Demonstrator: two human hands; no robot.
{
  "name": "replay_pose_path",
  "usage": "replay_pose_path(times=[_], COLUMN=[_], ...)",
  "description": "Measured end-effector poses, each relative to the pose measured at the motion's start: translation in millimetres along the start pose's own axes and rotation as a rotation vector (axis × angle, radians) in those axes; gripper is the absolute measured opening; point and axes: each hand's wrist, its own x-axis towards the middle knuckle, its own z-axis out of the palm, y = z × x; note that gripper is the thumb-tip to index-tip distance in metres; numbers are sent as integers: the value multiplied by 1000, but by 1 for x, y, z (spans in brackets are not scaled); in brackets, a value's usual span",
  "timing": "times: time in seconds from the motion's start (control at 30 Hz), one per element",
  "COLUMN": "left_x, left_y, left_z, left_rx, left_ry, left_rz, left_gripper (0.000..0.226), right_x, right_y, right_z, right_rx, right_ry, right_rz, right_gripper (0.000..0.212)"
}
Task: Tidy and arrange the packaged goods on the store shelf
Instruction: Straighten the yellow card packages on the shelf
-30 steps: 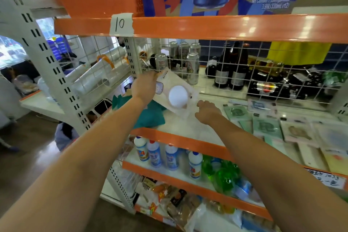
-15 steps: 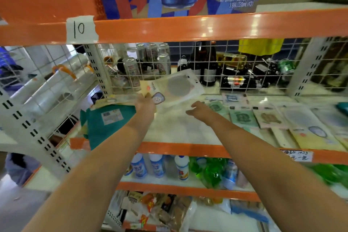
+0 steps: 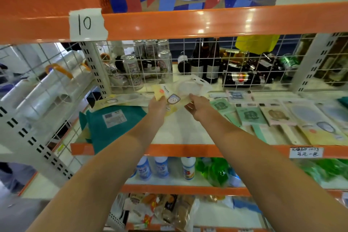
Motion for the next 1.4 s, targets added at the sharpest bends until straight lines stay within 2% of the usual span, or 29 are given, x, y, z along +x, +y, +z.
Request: replay_pose_path(times=[0.1, 0.27, 0.4, 0.5, 0.6, 0.83, 1.13, 1.3, 1.4], left_x=[3, 16, 36, 47, 55, 33, -34, -69, -86], left_y=[-3, -6, -2, 2, 2, -5, -17, -21, -25], left_z=[-5, -13, -19, -16, -5, 49, 148, 203, 233], left_rx=[64, 141, 69, 109, 248, 835, 1067, 1242, 1282], left_ry=[-54, -150, -214, -227, -252, -349, -517, -581, -608], left_rz=[28, 56, 41, 94, 187, 503, 824, 976, 1050], left_gripper=[32, 32, 26, 31, 36, 38, 29, 33, 35], right_x=[2, 6, 5, 4, 2, -22, -41, -70, -73], right_y=[5, 7, -2, -9, -14, -28, -69, -97, -111], right_z=[8, 11, -2, -16, -33, -92, -201, -256, -296], right_rx=[72, 139, 107, 60, 37, 0, -91, -297, -318], right_ry=[73, 111, 112, 150, 210, 357, 428, 422, 423], right_rz=[-39, -83, -97, -124, -163, -185, -251, -282, -292], right_gripper=[44, 51, 27, 23, 34, 36, 37, 40, 42])
